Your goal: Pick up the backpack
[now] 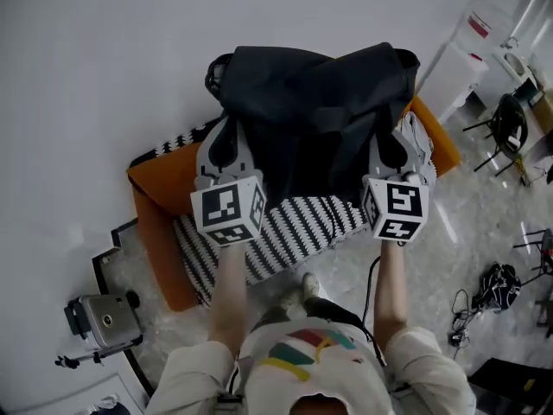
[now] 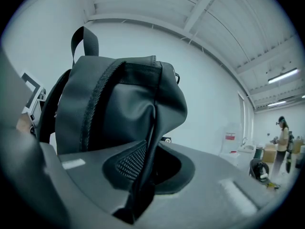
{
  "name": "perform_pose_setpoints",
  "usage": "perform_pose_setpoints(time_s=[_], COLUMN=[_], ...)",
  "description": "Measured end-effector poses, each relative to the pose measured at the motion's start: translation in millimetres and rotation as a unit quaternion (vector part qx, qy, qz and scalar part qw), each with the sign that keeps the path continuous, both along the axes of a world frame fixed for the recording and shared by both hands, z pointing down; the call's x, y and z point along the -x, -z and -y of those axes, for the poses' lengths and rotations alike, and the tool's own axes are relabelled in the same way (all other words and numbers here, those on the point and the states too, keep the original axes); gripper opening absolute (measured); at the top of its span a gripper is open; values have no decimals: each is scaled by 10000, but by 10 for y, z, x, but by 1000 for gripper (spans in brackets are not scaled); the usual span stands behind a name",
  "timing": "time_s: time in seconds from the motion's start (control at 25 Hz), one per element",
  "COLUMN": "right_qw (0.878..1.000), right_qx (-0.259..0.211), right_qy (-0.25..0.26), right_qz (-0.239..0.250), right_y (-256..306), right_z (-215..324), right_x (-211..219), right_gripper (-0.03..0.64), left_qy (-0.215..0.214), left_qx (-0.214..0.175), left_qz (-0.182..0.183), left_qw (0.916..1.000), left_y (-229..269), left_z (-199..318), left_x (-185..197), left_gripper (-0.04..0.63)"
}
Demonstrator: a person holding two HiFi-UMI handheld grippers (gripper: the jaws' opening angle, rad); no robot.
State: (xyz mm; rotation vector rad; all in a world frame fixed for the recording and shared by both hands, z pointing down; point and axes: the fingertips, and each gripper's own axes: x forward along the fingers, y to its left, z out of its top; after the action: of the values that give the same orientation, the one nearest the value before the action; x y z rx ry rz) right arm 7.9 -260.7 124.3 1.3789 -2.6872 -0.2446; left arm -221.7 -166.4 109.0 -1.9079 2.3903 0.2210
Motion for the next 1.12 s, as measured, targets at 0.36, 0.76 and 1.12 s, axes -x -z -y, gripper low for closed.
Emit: perform_pose_setpoints(time_s=[0.36, 0.76, 1.12], right_qw=[9993, 9977, 9972], right_qx=[-98, -49, -160], right_qy=[-94, -358, -466], right_qz=[336, 578, 566], right_y=[239, 24, 88], right_z=[-722, -1261, -1319], right_x=[-434, -935, -1073], right_gripper=[41, 41, 41], left_qy=[-142, -73, -135], left_qx=[-202, -123, -71], left_qz=[385, 776, 630], left_qw=[9990, 9969, 9979], left_y=[409, 342, 330], left_z=[-692, -1142, -1165], left_x=[-460, -981, -1102], left_gripper=[20, 20, 20])
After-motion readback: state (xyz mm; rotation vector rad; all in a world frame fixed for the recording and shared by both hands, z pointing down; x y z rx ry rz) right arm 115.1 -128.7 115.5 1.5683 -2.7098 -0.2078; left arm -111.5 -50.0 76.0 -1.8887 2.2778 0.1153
